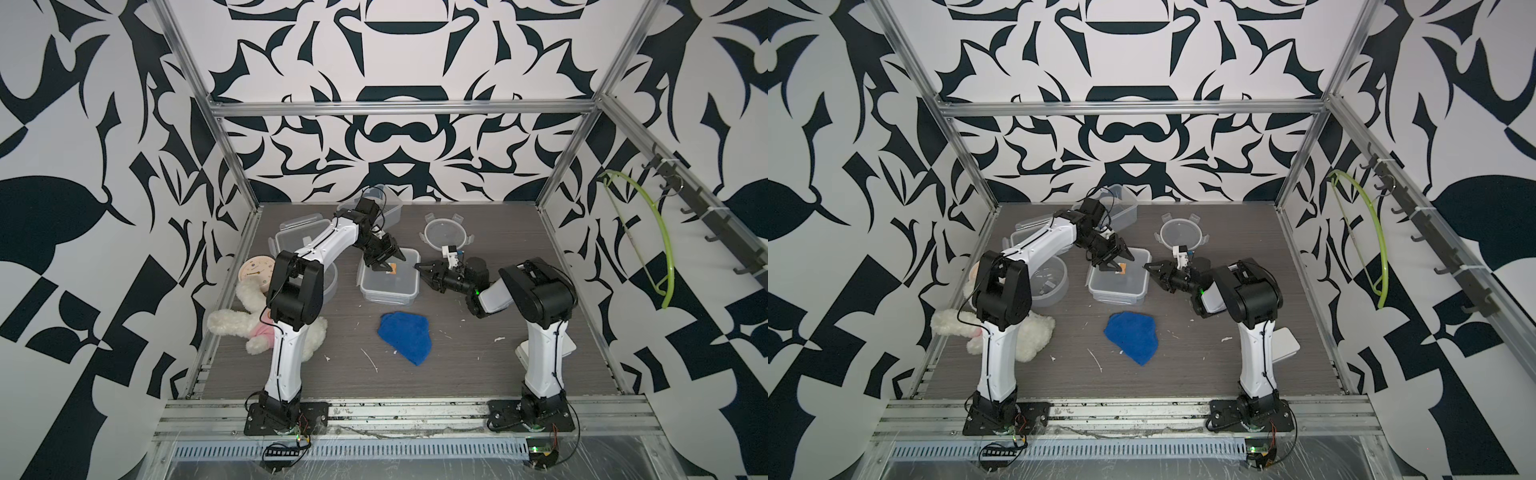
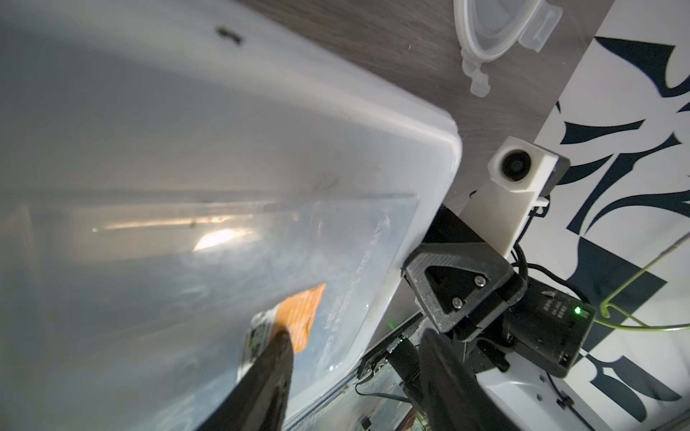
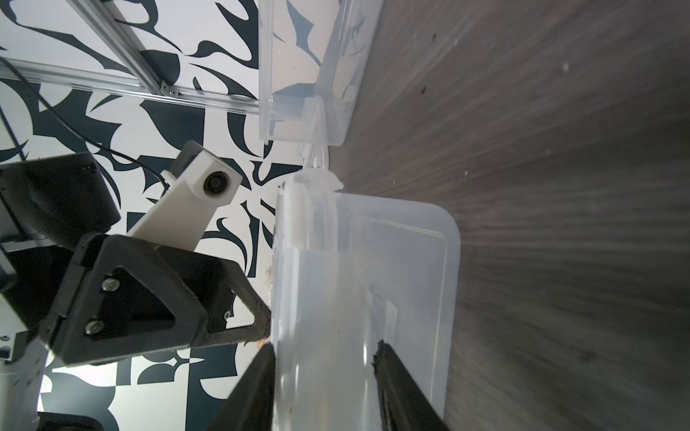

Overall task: Wipe the insides of the lunch boxes
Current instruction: Open the fastener of the lunch box.

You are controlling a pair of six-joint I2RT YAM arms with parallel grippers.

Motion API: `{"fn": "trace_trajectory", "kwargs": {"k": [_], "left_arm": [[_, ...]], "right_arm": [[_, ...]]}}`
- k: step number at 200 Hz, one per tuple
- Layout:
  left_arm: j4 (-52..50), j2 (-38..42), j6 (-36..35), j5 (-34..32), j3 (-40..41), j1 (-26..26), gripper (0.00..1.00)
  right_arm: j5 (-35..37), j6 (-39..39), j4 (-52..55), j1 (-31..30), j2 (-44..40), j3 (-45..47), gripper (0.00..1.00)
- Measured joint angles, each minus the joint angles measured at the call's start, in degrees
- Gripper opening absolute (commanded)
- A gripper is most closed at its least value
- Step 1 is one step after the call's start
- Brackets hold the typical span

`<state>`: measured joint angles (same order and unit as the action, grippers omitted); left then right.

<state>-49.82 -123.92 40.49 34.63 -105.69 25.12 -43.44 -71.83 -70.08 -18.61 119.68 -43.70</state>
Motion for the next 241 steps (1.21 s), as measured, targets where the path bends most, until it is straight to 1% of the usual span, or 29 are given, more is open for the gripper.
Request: {"fn": "trace_trajectory", "kwargs": {"k": [22,40,60,65,74,78,104,120,132,146,156,169,177,189,205,216,222,231,241], "left_arm": [[1.11,-1.05,0.24,1.55,-0.57,-0.74,0.59],[2.58,-1.64,0.81,2.82,-0.66,-1.14,0.59],[4.76,-2.27,1.40,4.50,-0.70,-1.44,0.58],[5.95,-2.58,1.49,5.16,-0.72,-1.38,0.58],[7.67,-3.06,1.55,6.16,-0.76,-1.09,0.58],[8.52,-3.30,1.55,6.64,-0.76,-0.90,0.58],[12.70,-4.22,1.75,8.90,-0.42,0.00,0.58],[14.75,-4.31,1.90,9.62,0.17,0.09,0.58],[16.02,-4.31,2.05,10.21,0.81,0.17,0.58],[17.20,-4.31,2.16,10.91,1.51,0.20,0.58],[18.10,-4.31,2.25,11.41,2.01,0.15,0.58],[19.02,-4.33,2.38,11.87,2.47,0.15,0.58],[19.43,-4.22,2.56,12.09,2.82,0.09,0.58],[20.06,-4.15,2.73,12.26,3.37,0.04,0.58],[21.07,-4.13,2.95,13.11,3.63,0.00,0.58],[21.77,-4.13,3.02,13.40,3.69,0.09,0.58],[21.94,-4.13,2.99,13.40,3.69,0.11,0.58],[21.97,-4.13,2.99,13.38,3.52,0.13,0.58],[21.49,-4.20,2.93,13.11,2.97,0.13,0.58]], "right_arm": [[0.07,0.09,1.44,0.22,0.70,-2.05,0.45],[0.35,-0.20,1.25,0.59,2.21,-3.74,0.38],[0.42,-1.42,-0.76,1.01,4.15,-5.42,0.22],[0.39,-2.08,-1.14,0.98,4.55,-5.73,0.17],[0.33,-2.12,-1.79,0.85,5.05,-6.14,0.04],[0.26,-2.34,-1.84,0.83,5.18,-6.29,0.00],[-0.28,-1.27,-0.02,0.81,5.05,-7.04,0.00],[-0.04,2.12,5.95,0.79,2.84,-7.61,0.00],[1.27,7.17,15.45,0.52,-0.46,-8.81,0.00],[4.48,15.76,32.15,-0.26,-4.92,-12.41,0.00],[8.46,22.51,45.81,-1.36,-7.54,-16.59,0.00],[14.49,29.05,60.02,-3.28,-9.18,-22.25,0.00],[17.75,32.33,66.84,-4.07,-9.68,-25.33,0.00],[22.14,36.11,73.85,-5.01,-10.05,-28.79,0.00],[24.81,40.28,80.46,-5.44,-11.61,-30.86,0.00],[25.44,42.10,83.87,-6.10,-12.33,-30.93,0.15],[25.44,42.51,85.53,-6.45,-12.41,-30.91,0.21],[25.51,43.63,87.19,-6.78,-12.52,-30.64,0.29],[25.75,44.61,88.78,-6.99,-12.76,-30.45,0.33]]}}
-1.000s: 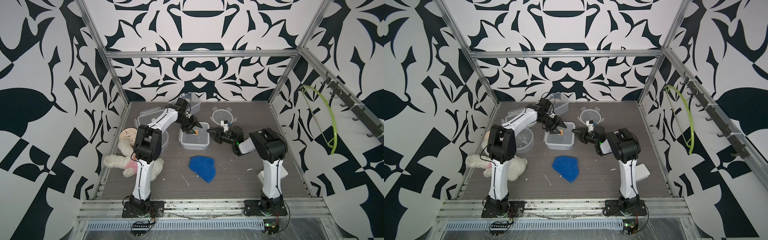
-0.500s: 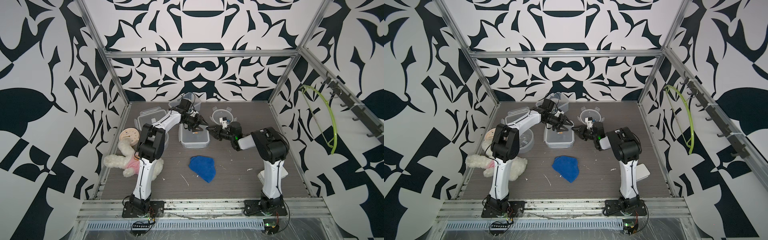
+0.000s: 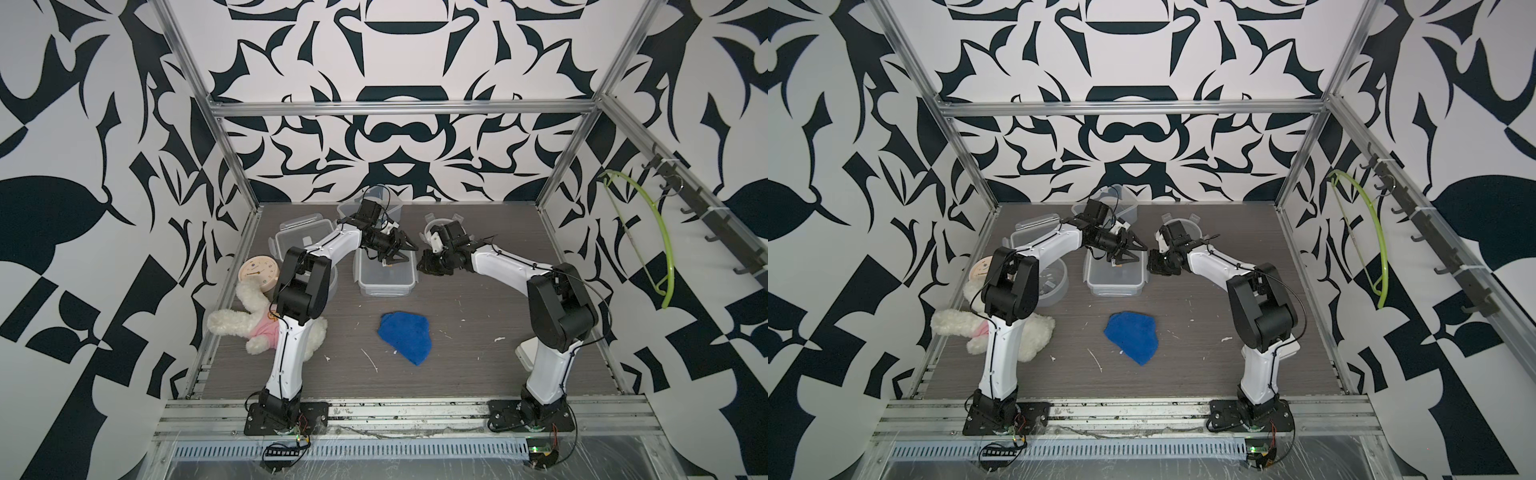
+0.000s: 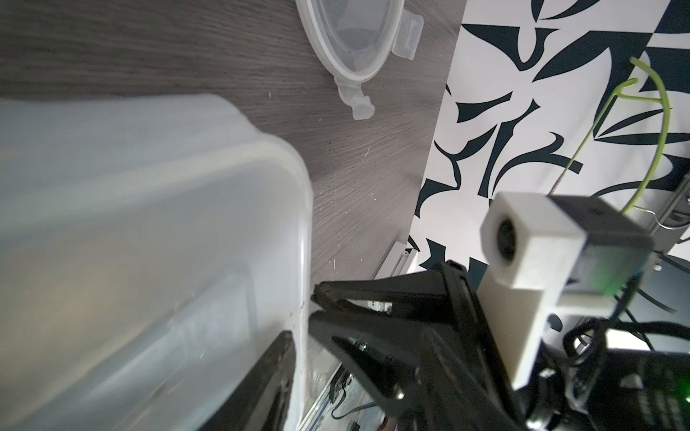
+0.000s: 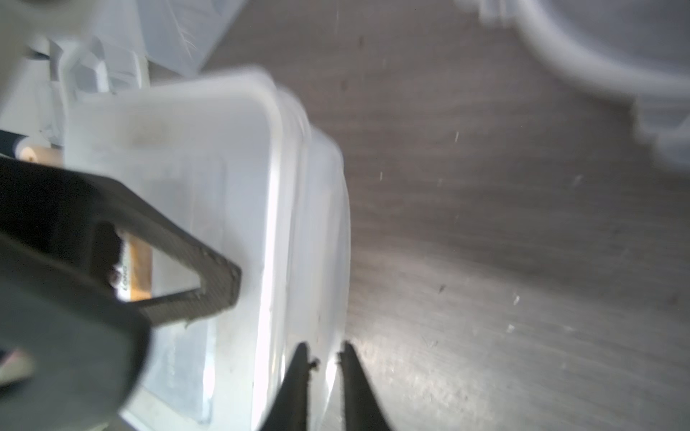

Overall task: Wipe the insides of the lunch boxes
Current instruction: Open the fastener of the lunch box, then adjust the lunch box at the center of the board.

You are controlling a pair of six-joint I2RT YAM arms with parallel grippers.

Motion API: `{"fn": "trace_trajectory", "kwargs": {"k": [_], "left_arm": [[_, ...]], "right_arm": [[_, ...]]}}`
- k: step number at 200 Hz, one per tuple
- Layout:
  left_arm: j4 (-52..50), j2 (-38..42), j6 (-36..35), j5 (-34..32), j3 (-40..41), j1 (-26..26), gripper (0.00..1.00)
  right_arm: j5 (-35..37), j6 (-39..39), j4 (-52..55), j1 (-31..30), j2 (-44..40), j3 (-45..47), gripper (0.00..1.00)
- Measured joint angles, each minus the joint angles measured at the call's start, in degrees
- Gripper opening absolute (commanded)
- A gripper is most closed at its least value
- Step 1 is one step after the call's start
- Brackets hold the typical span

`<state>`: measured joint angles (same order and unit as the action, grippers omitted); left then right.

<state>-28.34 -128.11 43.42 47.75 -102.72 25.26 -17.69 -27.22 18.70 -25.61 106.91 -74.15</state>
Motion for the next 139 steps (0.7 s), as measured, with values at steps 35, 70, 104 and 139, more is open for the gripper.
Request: {"fn": "trace_trajectory", "kwargs": {"k": [35,70,104,139], "left_arm": [[-8.02,-0.35,-1.16,-5.35,-5.99,0.59,0.58],[-18.64,1.22,-3.52,-14.19,-14.08,0.00,0.58],[-22.75,13.73,-4.00,-23.56,-8.39,-4.39,0.60],[-22.03,25.24,-1.95,-27.87,6.10,-11.89,0.60]], "right_arm": [[0.00,2.45,4.00,0.35,-3.76,-0.79,0.34],[1.42,5.05,5.27,1.64,-3.30,-10.80,0.00],[2.08,5.35,2.45,2.16,7.34,-24.48,0.00],[1.49,5.38,2.45,1.86,22.08,-35.47,0.00]]}}
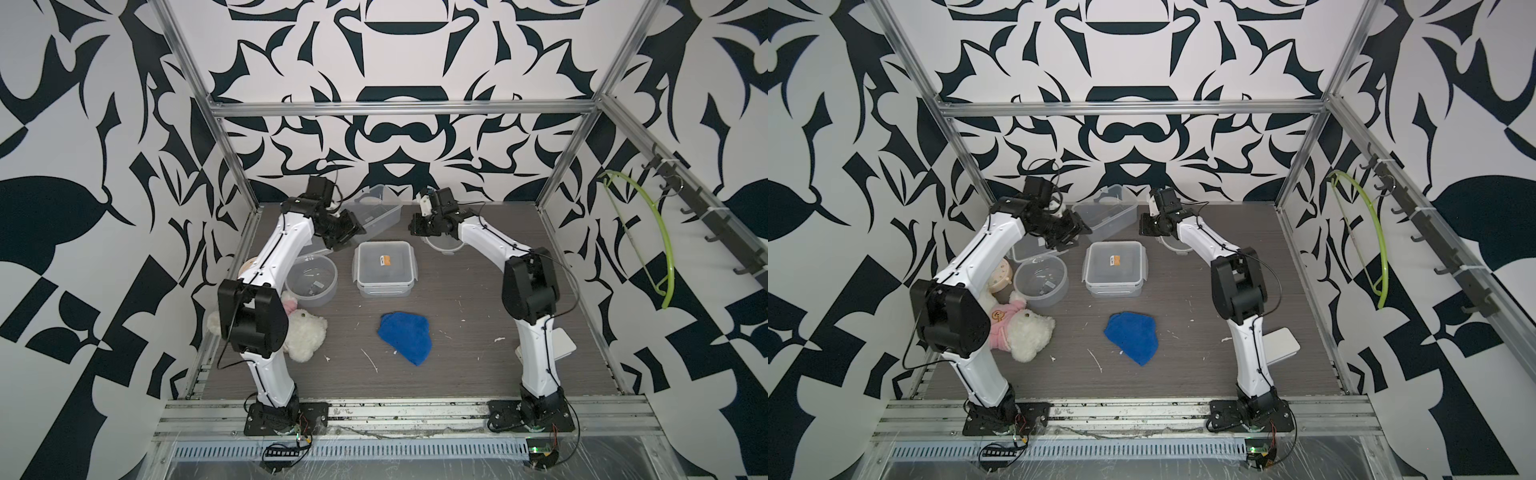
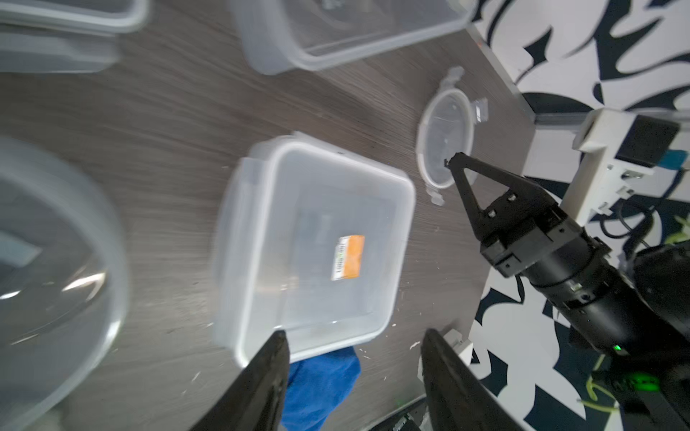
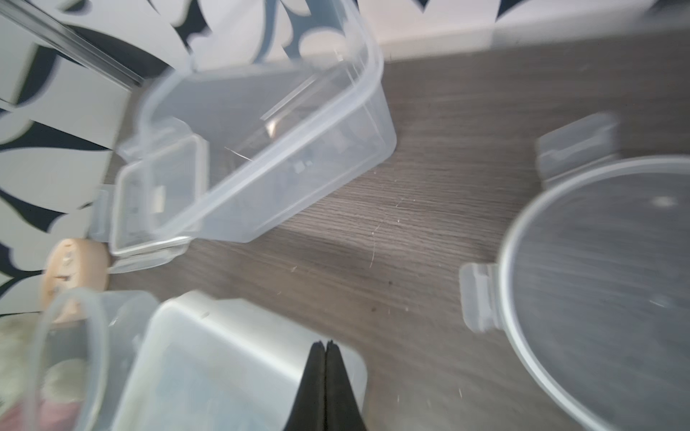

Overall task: Wipe the insides of the lunch boxes
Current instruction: Adjust the lunch box at the center of the board.

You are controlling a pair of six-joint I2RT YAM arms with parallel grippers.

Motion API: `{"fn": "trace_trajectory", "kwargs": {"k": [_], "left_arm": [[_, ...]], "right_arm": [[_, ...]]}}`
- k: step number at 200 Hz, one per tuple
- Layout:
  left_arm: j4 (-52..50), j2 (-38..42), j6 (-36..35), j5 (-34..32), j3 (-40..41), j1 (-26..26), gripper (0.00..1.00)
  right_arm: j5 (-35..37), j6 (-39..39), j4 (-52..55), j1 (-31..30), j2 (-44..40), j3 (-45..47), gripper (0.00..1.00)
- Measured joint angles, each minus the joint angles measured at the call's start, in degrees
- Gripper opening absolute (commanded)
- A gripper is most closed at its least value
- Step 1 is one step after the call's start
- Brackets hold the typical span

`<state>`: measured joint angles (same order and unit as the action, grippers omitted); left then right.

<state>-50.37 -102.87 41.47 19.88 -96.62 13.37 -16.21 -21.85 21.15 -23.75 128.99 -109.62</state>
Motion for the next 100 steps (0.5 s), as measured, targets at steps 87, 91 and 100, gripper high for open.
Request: {"fn": "trace_trajectory", "kwargs": {"k": [87,91,100], "left_arm": [[-1.60,-14.60,2.01,-1.84,-1.46,3.08,0.63],[-1.77,-15.34,2.03,-2.08,-2.49,3.34,0.63],[-2.01,-17.35,1.95,-2.08,-4.79,4.02,0.63]], "right_arm": [[0.66,2.54,6.34,-1.68,5.90,-4.15,0.00],[1.03,2.58,6.45,-1.55,5.09,-3.37,0.00],[2.03,2.78,6.49,-1.16,2.80,-0.96,0.00]]}}
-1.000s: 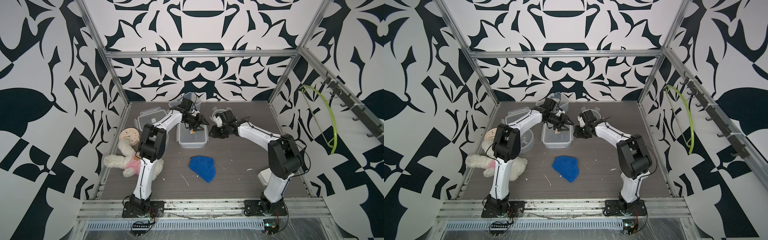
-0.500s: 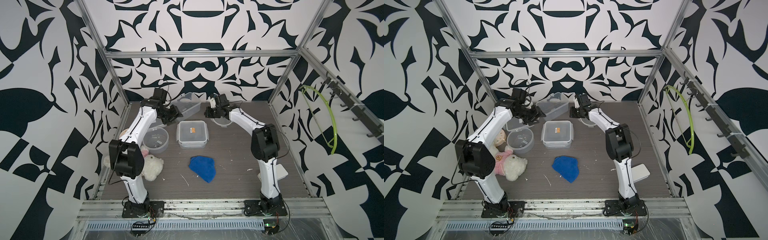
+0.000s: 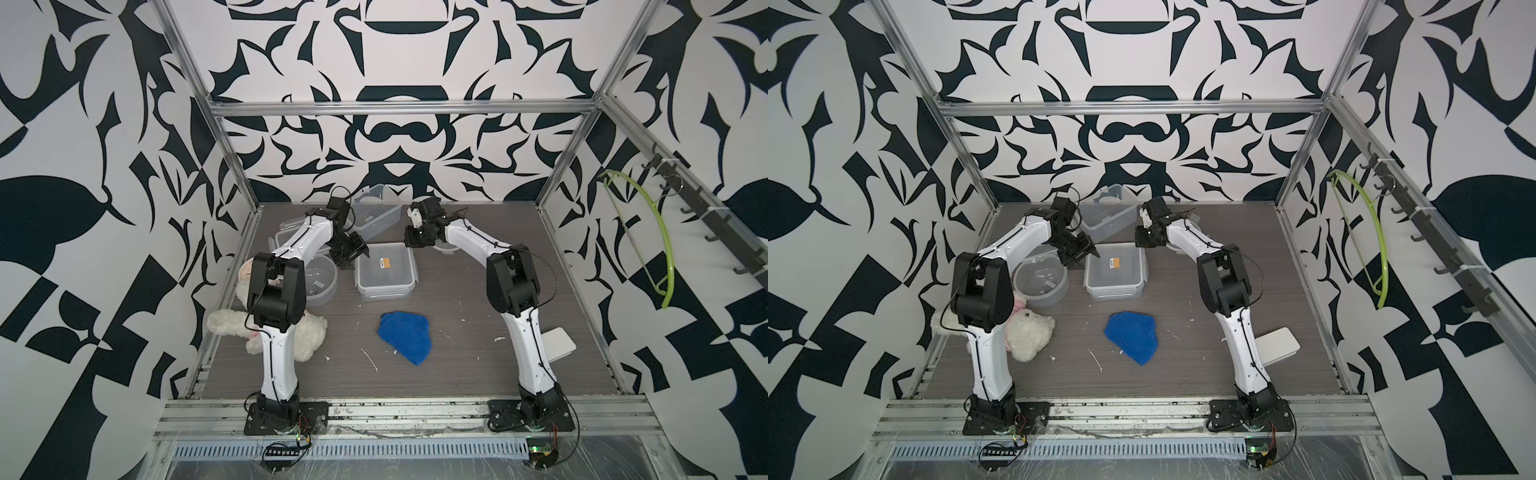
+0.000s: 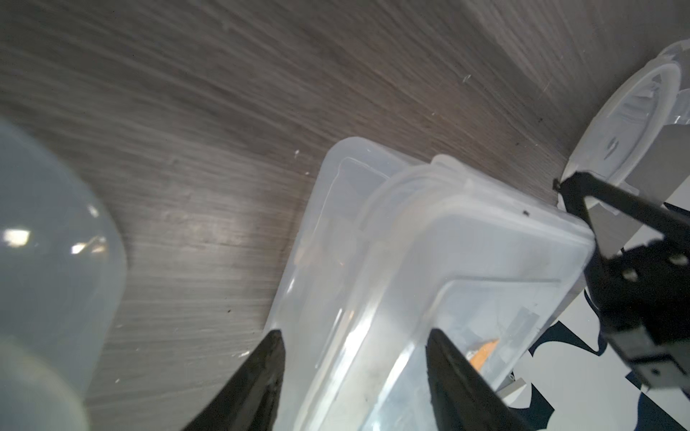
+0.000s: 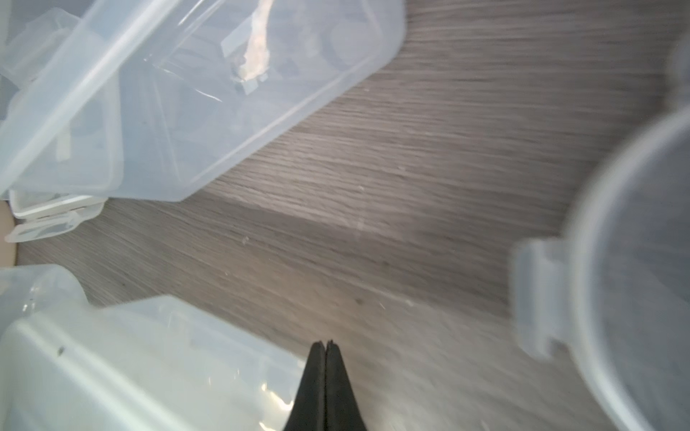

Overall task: Wipe the insides of the lunch boxes
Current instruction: Adjust the lunch box at the center of the board.

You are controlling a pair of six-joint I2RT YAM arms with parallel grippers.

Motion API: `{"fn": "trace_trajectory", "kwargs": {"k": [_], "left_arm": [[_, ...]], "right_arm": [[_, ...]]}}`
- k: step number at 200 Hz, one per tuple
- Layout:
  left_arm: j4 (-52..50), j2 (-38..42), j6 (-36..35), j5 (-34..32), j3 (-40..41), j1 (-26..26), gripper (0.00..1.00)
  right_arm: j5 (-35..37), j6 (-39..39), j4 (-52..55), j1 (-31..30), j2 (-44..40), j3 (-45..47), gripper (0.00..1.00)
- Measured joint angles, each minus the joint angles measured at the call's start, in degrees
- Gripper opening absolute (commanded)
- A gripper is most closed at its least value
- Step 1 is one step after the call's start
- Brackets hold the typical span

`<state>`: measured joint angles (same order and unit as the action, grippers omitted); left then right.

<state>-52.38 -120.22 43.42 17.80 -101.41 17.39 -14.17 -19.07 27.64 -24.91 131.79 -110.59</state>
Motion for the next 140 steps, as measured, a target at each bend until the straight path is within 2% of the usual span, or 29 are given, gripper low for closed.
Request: {"fn": "trace_trajectory", "kwargs": {"k": [37,70,83,107,140], "left_arm": [[-0.24,-10.29,0.50,0.72,-15.30,2.58,0.63],[0.46,-26.23,2.12,4.39,-40.09,3.63,0.63],[1.97,-30.51,3.32,6.62,-46.36,3.91,0.63],[5.90,-31.26,5.42,10.38,-45.09,4.07,0.63],[9.29,-26.03,4.94,12.09,-33.99,3.67,0.62]], "right_arm": [[8.31,1.42,0.31,1.38,-11.58,13.18,0.00],[11.04,1.01,1.68,0.76,-19.93,24.81,0.00],[10.82,-0.22,1.49,-0.02,-23.12,30.10,0.00],[8.85,-4.09,0.07,-1.29,-29.75,41.07,0.00],[6.38,-8.22,-2.29,-3.02,-37.75,51.87,0.00]]}}
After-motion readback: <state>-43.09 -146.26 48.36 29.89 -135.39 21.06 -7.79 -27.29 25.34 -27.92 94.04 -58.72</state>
